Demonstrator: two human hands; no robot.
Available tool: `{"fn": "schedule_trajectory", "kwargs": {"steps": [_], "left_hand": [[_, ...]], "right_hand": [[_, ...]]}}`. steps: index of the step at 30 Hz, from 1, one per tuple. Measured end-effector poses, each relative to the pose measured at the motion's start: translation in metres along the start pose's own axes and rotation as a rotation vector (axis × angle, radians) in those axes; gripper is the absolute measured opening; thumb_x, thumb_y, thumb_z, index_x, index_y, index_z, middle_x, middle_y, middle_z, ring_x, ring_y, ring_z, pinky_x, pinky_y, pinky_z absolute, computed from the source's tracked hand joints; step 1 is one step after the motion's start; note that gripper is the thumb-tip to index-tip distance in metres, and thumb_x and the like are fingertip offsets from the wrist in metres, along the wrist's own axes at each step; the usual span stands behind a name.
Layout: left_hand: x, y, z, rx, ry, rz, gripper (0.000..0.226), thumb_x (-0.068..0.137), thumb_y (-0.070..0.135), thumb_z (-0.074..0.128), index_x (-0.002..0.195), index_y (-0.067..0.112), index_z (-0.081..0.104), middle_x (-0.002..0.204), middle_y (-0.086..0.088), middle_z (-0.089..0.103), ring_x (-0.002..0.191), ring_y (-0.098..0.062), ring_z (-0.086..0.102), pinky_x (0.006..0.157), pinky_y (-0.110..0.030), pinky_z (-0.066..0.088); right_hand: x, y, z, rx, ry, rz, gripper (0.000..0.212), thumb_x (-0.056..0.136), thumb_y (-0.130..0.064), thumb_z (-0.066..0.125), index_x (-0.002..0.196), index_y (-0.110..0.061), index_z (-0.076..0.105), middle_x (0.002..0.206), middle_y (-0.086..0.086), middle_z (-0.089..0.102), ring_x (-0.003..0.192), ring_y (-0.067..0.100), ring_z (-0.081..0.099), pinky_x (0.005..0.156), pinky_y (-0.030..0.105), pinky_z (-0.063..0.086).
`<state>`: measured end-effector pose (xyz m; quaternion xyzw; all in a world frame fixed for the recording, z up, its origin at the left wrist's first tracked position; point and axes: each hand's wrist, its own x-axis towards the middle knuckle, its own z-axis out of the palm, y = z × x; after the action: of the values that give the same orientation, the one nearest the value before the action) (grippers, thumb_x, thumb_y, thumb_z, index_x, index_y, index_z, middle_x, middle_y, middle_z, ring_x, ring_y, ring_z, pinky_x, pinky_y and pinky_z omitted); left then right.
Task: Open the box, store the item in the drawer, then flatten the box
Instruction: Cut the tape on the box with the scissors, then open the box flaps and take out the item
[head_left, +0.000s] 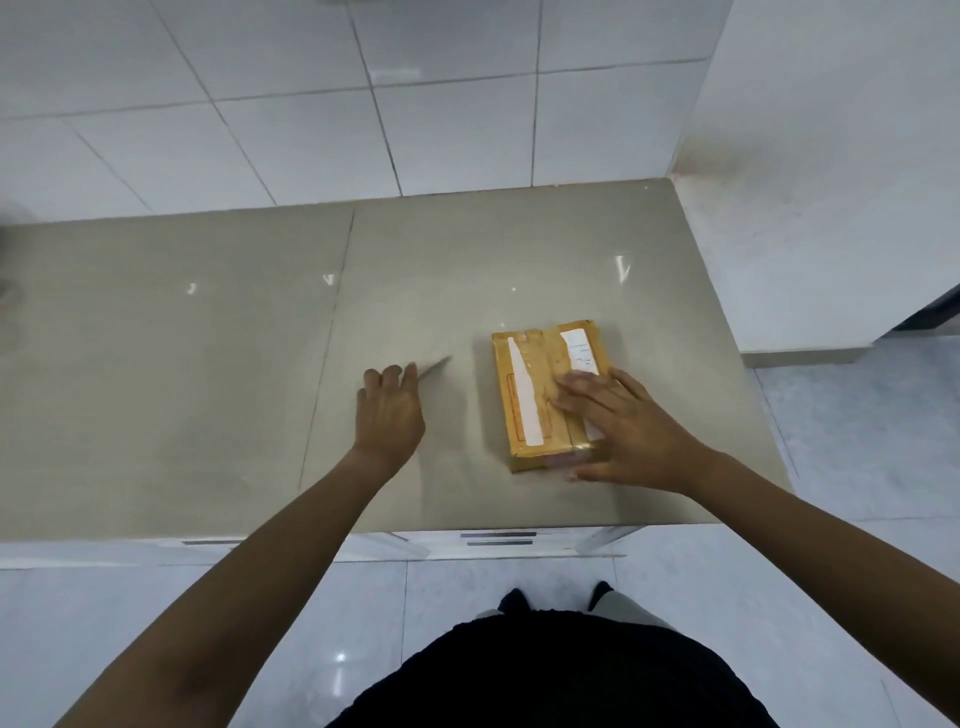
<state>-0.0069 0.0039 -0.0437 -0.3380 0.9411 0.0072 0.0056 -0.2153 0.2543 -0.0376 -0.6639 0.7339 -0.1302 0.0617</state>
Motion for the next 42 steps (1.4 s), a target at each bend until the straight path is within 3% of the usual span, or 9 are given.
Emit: {"fn": "schedule_trajectory", "kwargs": {"steps": [3, 6, 13, 18, 21, 27, 33, 37, 42], "left_hand": [[-0.002, 0.0, 0.002, -0.127, -0.044, 0.131, 0.05, 0.085, 0.0, 0.051, 0.135, -0.001, 0.048, 0.124, -0.025, 0.057, 0.102, -0.046, 0.054, 0.083, -0.05, 0.051], [-0.009, 0.008, -0.014, -0.38, -0.08, 0.209, 0.048, 0.099, 0.016, 0.044, 0.146, 0.009, 0.037, 0.145, -0.013, 0.045, 0.13, -0.032, 0.044, 0.105, -0.035, 0.038], [-0.033, 0.064, -0.053, -1.087, -0.374, -0.031, 0.047, 0.104, 0.03, 0.031, 0.15, 0.02, 0.024, 0.133, 0.02, 0.032, 0.123, 0.004, 0.03, 0.082, 0.009, 0.025], [-0.027, 0.071, -0.046, -1.309, -0.324, -0.194, 0.05, 0.103, 0.042, 0.03, 0.15, 0.026, 0.028, 0.155, 0.01, 0.03, 0.141, -0.008, 0.029, 0.115, -0.025, 0.022], [-0.035, 0.07, -0.038, -1.387, -0.355, -0.174, 0.047, 0.104, 0.033, 0.031, 0.15, 0.029, 0.026, 0.156, 0.012, 0.028, 0.142, -0.005, 0.027, 0.12, -0.033, 0.021], [-0.054, 0.068, -0.03, -1.292, -0.375, -0.014, 0.068, 0.093, 0.018, 0.042, 0.15, 0.038, 0.012, 0.156, 0.02, 0.017, 0.143, -0.001, 0.021, 0.119, -0.038, 0.024], [-0.087, 0.075, -0.016, -1.058, -0.233, 0.11, 0.107, 0.074, 0.043, 0.059, 0.15, 0.03, -0.015, 0.158, 0.017, -0.004, 0.146, -0.001, 0.005, 0.119, -0.033, 0.022], [-0.078, 0.077, -0.013, -0.983, -0.203, 0.165, 0.117, 0.074, 0.031, 0.069, 0.148, 0.035, -0.021, 0.158, 0.017, -0.013, 0.148, -0.008, 0.0, 0.117, -0.045, 0.026], [-0.057, 0.079, -0.013, -0.719, -0.099, 0.163, 0.126, 0.068, 0.069, 0.067, 0.148, 0.033, -0.023, 0.159, 0.01, -0.024, 0.148, -0.012, -0.014, 0.119, -0.055, 0.009]], "right_hand": [[-0.006, -0.004, 0.004, -0.033, 0.076, -0.06, 0.068, 0.088, -0.057, 0.047, 0.146, -0.025, 0.031, 0.155, 0.003, 0.034, 0.143, 0.021, 0.03, 0.115, 0.051, 0.028], [-0.008, -0.012, 0.011, -0.125, 0.154, -0.172, 0.056, 0.091, -0.044, 0.051, 0.14, -0.019, 0.043, 0.148, 0.007, 0.044, 0.137, 0.024, 0.041, 0.111, 0.048, 0.035], [-0.001, -0.032, 0.022, -0.208, 0.327, -0.267, 0.036, 0.099, -0.043, 0.048, 0.118, -0.02, 0.066, 0.133, 0.003, 0.061, 0.125, 0.022, 0.055, 0.097, 0.046, 0.042], [0.007, -0.049, 0.025, -0.25, 0.485, -0.152, 0.03, 0.097, -0.041, 0.052, 0.112, -0.023, 0.071, 0.128, 0.0, 0.065, 0.12, 0.024, 0.06, 0.099, 0.056, 0.036], [0.008, -0.056, 0.031, -0.272, 0.515, -0.09, 0.029, 0.095, -0.042, 0.055, 0.108, -0.023, 0.072, 0.123, 0.0, 0.067, 0.114, 0.024, 0.063, 0.099, 0.058, 0.035], [0.007, -0.064, 0.04, -0.252, 0.554, -0.062, 0.025, 0.097, -0.036, 0.054, 0.101, -0.02, 0.073, 0.115, 0.0, 0.071, 0.1, 0.023, 0.066, 0.092, 0.046, 0.041], [0.002, -0.059, 0.037, -0.146, 0.456, -0.149, 0.032, 0.09, -0.046, 0.06, 0.109, -0.021, 0.067, 0.121, -0.001, 0.067, 0.107, 0.021, 0.058, 0.092, 0.043, 0.041], [0.0, -0.059, 0.037, -0.153, 0.503, -0.132, 0.017, 0.092, -0.035, 0.061, 0.097, -0.021, 0.069, 0.118, -0.001, 0.069, 0.104, 0.023, 0.061, 0.09, 0.044, 0.042], [0.008, -0.064, 0.034, -0.105, 0.499, -0.032, 0.017, 0.093, -0.033, 0.057, 0.092, -0.02, 0.068, 0.107, -0.002, 0.07, 0.095, 0.022, 0.059, 0.081, 0.039, 0.04]]}}
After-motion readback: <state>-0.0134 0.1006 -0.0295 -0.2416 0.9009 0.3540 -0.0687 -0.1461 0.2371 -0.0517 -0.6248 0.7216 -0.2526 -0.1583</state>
